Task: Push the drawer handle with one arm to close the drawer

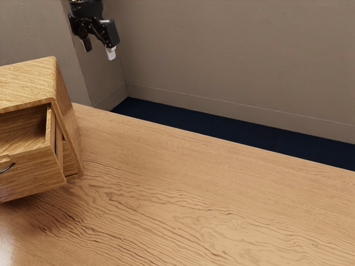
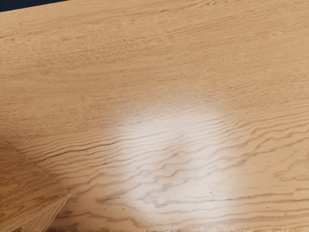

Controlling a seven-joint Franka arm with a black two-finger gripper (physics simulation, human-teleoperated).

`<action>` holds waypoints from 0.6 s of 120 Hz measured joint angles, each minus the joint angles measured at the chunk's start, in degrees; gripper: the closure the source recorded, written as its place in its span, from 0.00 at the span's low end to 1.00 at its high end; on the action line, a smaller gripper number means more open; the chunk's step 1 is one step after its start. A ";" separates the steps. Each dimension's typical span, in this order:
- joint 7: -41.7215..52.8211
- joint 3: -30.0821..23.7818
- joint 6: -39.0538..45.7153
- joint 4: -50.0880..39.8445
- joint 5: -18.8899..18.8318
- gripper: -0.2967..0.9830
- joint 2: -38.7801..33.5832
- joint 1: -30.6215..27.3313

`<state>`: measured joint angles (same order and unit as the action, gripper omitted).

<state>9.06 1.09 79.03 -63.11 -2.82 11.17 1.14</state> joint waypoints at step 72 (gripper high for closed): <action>-13.78 -4.98 4.33 -59.58 5.87 0.45 -52.15 0.17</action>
<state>-4.72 -3.89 83.36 -122.69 3.05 -40.98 1.31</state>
